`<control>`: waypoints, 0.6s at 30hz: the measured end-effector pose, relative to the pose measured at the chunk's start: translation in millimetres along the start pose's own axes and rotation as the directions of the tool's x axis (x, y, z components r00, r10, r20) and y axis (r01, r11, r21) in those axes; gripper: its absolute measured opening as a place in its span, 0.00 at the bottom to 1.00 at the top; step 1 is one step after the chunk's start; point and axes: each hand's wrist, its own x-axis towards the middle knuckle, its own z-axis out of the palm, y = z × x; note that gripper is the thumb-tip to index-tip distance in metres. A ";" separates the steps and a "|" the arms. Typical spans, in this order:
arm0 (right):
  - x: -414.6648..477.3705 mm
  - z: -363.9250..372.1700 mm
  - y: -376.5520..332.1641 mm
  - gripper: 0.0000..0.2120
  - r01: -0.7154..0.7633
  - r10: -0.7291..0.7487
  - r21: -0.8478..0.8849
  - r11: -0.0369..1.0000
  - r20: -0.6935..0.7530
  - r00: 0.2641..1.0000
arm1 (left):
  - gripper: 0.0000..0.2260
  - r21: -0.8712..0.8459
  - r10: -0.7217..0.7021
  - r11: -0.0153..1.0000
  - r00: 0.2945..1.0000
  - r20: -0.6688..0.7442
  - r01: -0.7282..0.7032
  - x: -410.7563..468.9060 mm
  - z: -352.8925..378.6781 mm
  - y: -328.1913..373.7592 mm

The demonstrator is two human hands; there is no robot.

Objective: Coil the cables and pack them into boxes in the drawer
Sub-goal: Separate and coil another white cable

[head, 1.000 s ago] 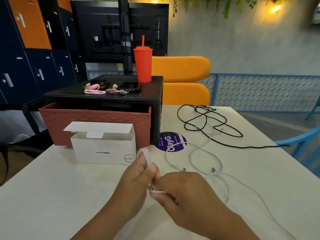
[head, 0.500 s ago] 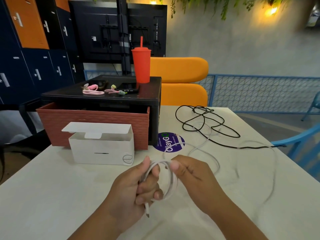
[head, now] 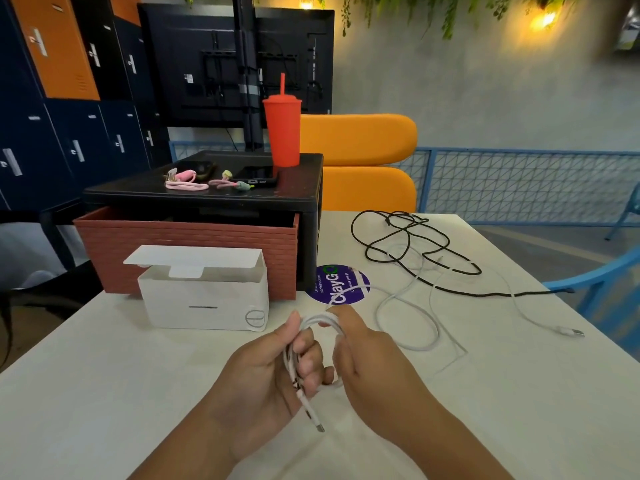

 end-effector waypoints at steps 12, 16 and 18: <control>-2.9 -1.0 0.5 0.13 0.012 -0.004 0.134 0.991 -0.053 0.999 | 0.16 -0.002 0.000 1.000 0.992 -0.124 0.000 -3.4 1.6 9.3; 0.0 -11.0 13.9 0.18 -0.069 0.098 0.182 0.981 -0.156 0.983 | 0.14 -0.071 0.014 0.997 0.992 -0.126 -0.023 -4.4 -1.8 14.3; 1.0 -16.4 22.5 0.16 -0.106 0.130 0.128 0.986 -0.198 0.972 | 0.13 -0.071 0.021 0.997 0.992 -0.128 -0.030 -4.4 -1.8 14.2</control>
